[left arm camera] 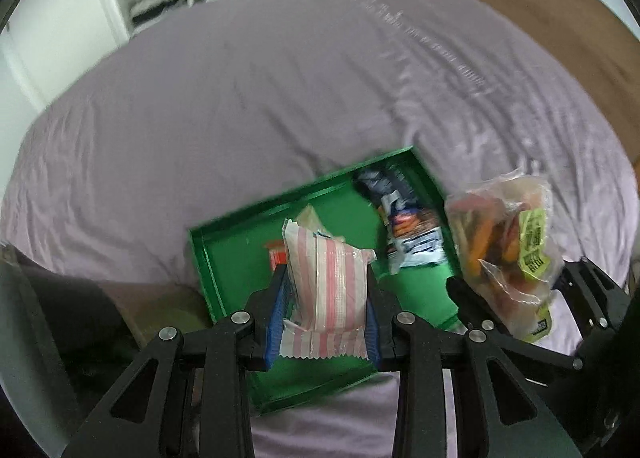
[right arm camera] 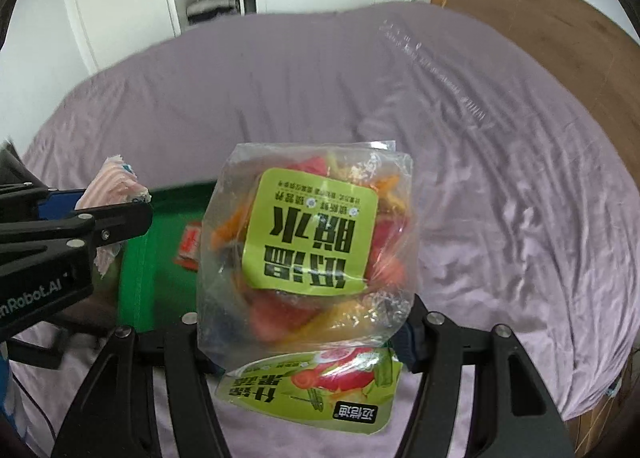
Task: Organize snacks
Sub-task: 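Carry the pink-striped wrapper and fruit-jelly bag in both tools over the green tray, then open the left tool over the tray while the right tool releases the fruit-jelly bag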
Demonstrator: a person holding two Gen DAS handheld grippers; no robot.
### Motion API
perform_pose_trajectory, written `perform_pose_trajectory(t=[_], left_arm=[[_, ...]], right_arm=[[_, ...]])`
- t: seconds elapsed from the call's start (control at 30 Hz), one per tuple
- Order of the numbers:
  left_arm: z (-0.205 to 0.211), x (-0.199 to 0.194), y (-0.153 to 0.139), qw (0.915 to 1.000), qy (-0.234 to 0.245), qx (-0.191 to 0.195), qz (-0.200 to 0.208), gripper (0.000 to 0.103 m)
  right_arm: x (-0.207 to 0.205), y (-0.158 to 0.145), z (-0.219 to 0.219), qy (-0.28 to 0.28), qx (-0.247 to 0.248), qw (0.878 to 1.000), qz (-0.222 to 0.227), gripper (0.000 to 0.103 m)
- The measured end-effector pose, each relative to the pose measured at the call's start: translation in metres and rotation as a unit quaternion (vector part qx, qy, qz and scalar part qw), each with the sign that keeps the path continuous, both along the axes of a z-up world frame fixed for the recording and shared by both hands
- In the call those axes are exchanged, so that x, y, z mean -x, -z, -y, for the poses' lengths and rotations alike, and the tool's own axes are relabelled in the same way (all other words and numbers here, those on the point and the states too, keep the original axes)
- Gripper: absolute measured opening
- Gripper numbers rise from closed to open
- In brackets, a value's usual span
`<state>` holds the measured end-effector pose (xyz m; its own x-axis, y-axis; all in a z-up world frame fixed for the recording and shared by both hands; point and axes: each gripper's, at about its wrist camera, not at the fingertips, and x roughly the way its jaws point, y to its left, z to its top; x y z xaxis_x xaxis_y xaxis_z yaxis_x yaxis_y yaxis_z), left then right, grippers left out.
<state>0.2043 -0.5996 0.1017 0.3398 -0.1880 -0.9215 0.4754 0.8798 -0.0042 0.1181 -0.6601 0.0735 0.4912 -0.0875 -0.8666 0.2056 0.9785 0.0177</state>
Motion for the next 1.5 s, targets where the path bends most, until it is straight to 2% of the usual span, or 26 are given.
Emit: perform_pose_trajectory(t=[0.23,0.4,0.77,0.83,0.9,1.0,1.1,1.17,1.23,1.3,1.37,1.5], left_arm=[[-0.001,-0.003,0.06,0.9987,-0.026,-0.04,-0.02,0.03],[-0.008,-0.003,0.085,0.9974,-0.041,-0.052,-0.027,0.03],[-0.018,0.001,0.107,0.9958,-0.062,-0.061,-0.029,0.032],[-0.018,0.004,0.108,0.996,-0.059,-0.062,-0.026,0.036],[-0.018,0.006,0.108,0.9961,-0.058,-0.064,-0.02,0.05],[-0.018,0.009,0.107,0.9962,-0.059,-0.061,-0.022,0.051],[-0.017,0.013,0.107,0.9963,-0.056,-0.062,-0.023,0.051],[-0.017,0.014,0.106,0.9961,-0.059,-0.061,-0.025,0.054],[-0.017,0.02,0.104,0.996,-0.061,-0.059,-0.027,0.055],[-0.015,0.024,0.099,0.9962,-0.06,-0.058,-0.024,0.055],[-0.012,0.028,0.094,0.9965,-0.059,-0.054,-0.022,0.056],[-0.012,0.031,0.08,0.9967,-0.064,-0.046,-0.017,0.059]], right_arm=[[-0.014,0.057,-0.001,-0.018,-0.004,0.999,-0.035,0.028],[-0.019,0.074,-0.005,-0.03,0.0,0.999,-0.04,0.029],[-0.031,0.096,-0.002,-0.033,0.012,0.998,-0.053,0.035],[-0.028,0.096,-0.004,-0.035,0.011,0.998,-0.051,0.035],[-0.026,0.097,-0.004,-0.035,0.012,0.998,-0.052,0.037],[-0.025,0.098,-0.001,-0.034,0.012,0.998,-0.055,0.038],[-0.02,0.097,-0.001,-0.032,0.011,0.998,-0.055,0.044],[-0.019,0.096,-0.001,-0.033,0.014,0.998,-0.054,0.059],[-0.016,0.091,0.0,-0.032,0.016,0.998,-0.051,0.069],[-0.014,0.086,0.0,-0.031,0.018,0.998,-0.049,0.071],[-0.012,0.079,0.001,-0.029,0.021,0.998,-0.044,0.083],[-0.007,0.06,0.001,-0.03,0.021,0.999,-0.032,0.085]])
